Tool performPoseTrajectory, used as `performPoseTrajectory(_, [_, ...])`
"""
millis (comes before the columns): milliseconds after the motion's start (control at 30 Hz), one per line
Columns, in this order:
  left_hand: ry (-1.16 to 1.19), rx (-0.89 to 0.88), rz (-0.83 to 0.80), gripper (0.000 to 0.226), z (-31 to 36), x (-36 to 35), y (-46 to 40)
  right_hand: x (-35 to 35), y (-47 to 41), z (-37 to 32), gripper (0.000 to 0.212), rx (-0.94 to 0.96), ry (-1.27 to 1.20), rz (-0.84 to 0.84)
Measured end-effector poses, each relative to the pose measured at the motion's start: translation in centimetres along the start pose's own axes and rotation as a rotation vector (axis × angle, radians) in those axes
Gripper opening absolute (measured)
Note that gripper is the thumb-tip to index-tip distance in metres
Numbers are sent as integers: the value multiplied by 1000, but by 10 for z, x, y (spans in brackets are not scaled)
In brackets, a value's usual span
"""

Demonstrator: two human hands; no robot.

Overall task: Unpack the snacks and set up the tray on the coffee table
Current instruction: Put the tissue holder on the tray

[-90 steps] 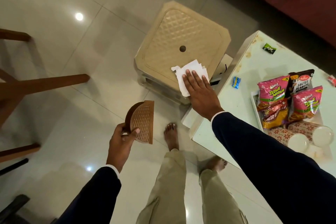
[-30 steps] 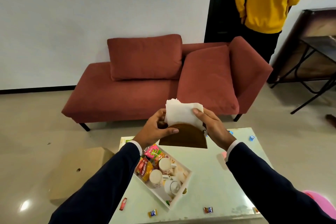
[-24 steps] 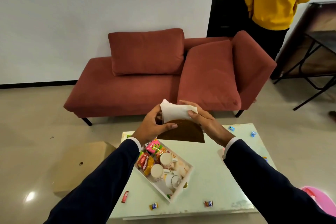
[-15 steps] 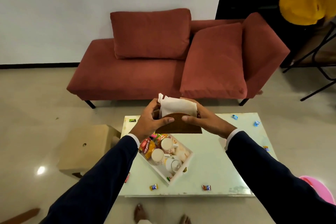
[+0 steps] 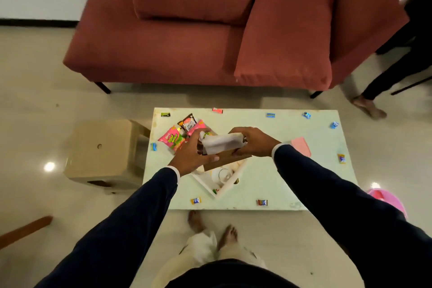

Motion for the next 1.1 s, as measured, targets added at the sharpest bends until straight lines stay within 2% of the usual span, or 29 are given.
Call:
performPoseTrajectory(167, [-146, -3, -83, 68, -57, -15, -22, -56, -29, 47, 49, -123, -6, -52])
performPoseTrajectory(300, [-301, 91, -129, 68, -107, -30, -42, -90, -53, 91, 52, -153, 29, -56])
performPoseTrajectory(433, [-456, 123, -151, 56, -153, -42, -59, -125, -79, 152, 56, -186, 88, -78])
performPoseTrajectory(700, [-712, 133, -28, 49, -206, -82, -93, -187, -133, 239, 58, -79, 168, -152])
performPoseTrajectory(933, [-783, 51, 42, 41, -209, -97, -106, -193, -127, 254, 69, -121, -18, -29])
performPoseTrajectory(1033, [-757, 32, 91, 36, -202, -82, -112, -188, -108, 251, 69, -235, -123, 157])
performPoseTrajectory(1100, [-778, 34, 130, 33, -197, -64, -119, -187, -91, 249, 65, -375, -181, 318])
Point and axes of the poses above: each hand's wrist, its own y-axis away from the middle knuckle, its own x-axis out of the back of the hand, z = x × y, the point moved 2 cm from there along -y, towards the middle knuckle, and after that the axes turned 6 degrees about x, right-handed, at the moved point
